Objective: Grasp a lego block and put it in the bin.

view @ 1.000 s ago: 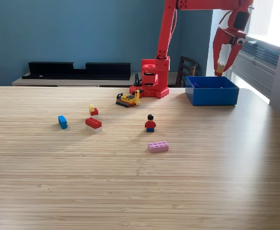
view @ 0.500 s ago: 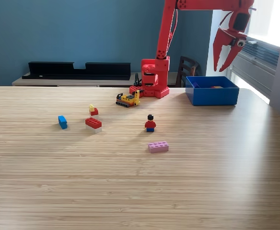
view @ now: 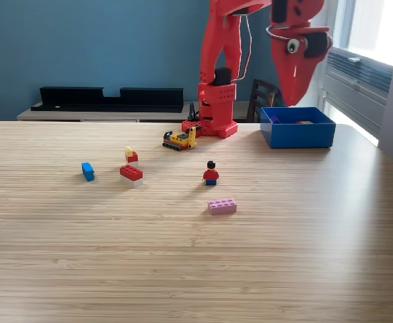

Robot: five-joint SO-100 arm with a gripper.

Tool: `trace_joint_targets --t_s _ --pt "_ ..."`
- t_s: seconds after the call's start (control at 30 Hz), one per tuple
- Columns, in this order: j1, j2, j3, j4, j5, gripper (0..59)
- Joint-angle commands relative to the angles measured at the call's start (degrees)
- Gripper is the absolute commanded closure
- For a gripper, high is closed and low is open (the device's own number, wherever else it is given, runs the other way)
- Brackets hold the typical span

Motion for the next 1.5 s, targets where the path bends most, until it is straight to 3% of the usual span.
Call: trace_joint_targets --t_s 0.03,0.43,0.8,1.17,1.5 --pt "8.2 0.9 -6.2 1.8 -2.5 58.5" --pt "15.7 0.8 -5.9 1.1 -6.3 58.5" --pt "18.7 0.8 -6.2 -1.7 -4.8 58.5" --pt "32.1 0.7 -5.4 -11.0 5.4 58.5" --pt "49.0 0.6 7.8 -20.5 15.2 58.5"
